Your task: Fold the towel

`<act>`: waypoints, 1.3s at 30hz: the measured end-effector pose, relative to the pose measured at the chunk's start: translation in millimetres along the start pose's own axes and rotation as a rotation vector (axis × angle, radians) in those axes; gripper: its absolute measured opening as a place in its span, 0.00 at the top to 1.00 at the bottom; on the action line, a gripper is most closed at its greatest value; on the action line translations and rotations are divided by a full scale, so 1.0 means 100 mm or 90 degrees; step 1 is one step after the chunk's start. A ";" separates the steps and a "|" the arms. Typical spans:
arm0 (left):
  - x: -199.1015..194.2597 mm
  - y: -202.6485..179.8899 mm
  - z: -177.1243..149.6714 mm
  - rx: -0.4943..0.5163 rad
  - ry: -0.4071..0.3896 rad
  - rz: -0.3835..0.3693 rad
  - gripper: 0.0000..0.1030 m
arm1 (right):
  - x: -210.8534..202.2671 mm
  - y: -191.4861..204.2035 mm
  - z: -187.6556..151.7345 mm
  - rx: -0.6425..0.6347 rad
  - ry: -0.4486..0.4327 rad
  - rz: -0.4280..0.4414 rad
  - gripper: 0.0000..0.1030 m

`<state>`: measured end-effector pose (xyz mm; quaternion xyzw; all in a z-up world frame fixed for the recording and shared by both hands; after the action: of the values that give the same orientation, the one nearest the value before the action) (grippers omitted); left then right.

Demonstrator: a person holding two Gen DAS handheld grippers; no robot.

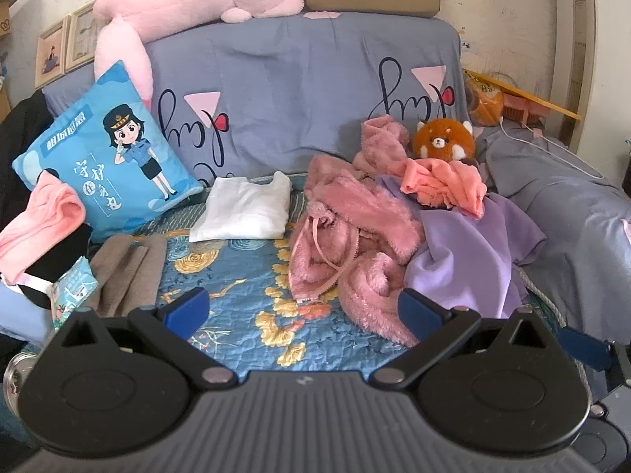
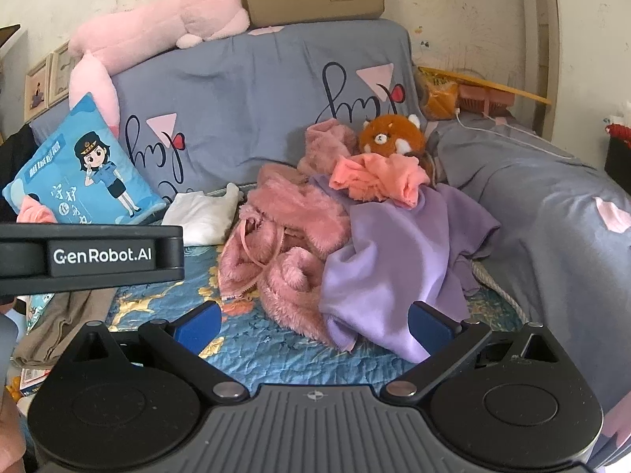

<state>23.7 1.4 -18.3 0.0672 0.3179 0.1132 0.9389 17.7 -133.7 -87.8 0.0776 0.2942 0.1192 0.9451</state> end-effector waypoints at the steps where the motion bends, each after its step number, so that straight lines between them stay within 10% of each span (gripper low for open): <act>1: 0.00 0.00 0.00 0.001 0.000 0.002 0.00 | 0.00 0.00 0.01 -0.003 0.000 -0.003 0.01; 39: 0.00 -0.02 -0.03 -0.002 0.004 0.000 0.00 | 0.03 -0.03 -0.03 0.010 0.019 0.002 0.01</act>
<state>21.8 -0.4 -21.3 0.0657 0.3211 0.1141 0.9379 19.1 -135.7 -92.1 0.0841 0.3092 0.1195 0.9397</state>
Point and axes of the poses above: each gripper's, at about its wrist camera, not at the fingertips, and x roughly the way its jaws point, y to its left, z to its top, the point moved 3 cm from there along x, roughly the way its jaws point, and after that the axes turned 12 degrees about z, right-handed, at the moved point
